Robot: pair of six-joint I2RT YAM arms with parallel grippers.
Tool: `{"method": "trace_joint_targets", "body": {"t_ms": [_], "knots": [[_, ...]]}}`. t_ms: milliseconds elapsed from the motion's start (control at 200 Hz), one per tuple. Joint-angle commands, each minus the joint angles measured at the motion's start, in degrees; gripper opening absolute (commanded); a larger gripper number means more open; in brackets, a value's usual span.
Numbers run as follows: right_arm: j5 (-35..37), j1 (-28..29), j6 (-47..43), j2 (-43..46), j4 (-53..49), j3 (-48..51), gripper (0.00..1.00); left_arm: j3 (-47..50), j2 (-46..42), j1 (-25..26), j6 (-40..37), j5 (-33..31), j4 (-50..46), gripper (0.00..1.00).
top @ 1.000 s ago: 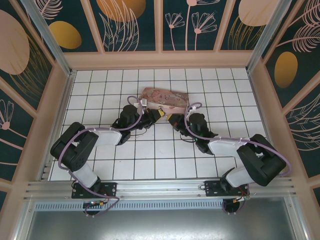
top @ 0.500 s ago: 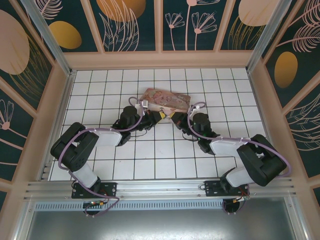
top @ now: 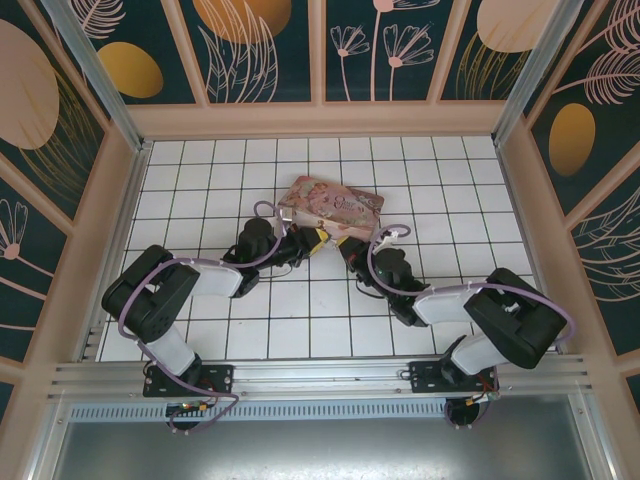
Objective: Unlock the padlock with the key
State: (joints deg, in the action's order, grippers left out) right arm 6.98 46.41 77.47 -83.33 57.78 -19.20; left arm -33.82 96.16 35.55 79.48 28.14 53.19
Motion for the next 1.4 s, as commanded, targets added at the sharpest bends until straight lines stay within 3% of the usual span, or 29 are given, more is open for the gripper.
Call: {"method": "trace_joint_targets", "body": {"t_ms": [0, 320, 686, 986, 1231, 1306, 1396], "knots": [[0.75, 2.85, 5.52, -1.21, 8.59, 0.48, 0.00, -0.13, -1.11, 1.69, 1.43, 1.49, 6.54, 0.00], [2.98, 5.85, 8.44, -2.41, 9.99, -1.72, 0.00, 0.12, -0.88, 1.67, 0.15, 0.22, 5.60, 0.00], [-0.41, -1.00, 5.53, 0.81, 9.20, 2.23, 0.00, 0.69, -1.51, 1.66, -1.43, 1.06, 4.72, 0.00], [-2.44, -0.76, 5.18, -0.17, 9.08, 1.58, 0.00, 0.30, -1.07, 1.66, -1.88, 1.19, 4.55, 0.00], [-5.85, -1.85, 13.91, -6.92, 24.41, 1.80, 0.00, 0.53, -1.23, 1.68, -2.18, 1.11, 4.20, 0.00], [-7.74, -1.77, 11.12, -5.49, 19.70, -0.61, 0.00, 0.69, -1.28, 1.68, -2.35, 1.09, 4.10, 0.00], [-6.69, -1.16, 3.08, -0.05, 2.82, -5.12, 0.00, 0.66, -1.57, 1.64, -2.40, 1.04, 3.81, 0.00]]}}
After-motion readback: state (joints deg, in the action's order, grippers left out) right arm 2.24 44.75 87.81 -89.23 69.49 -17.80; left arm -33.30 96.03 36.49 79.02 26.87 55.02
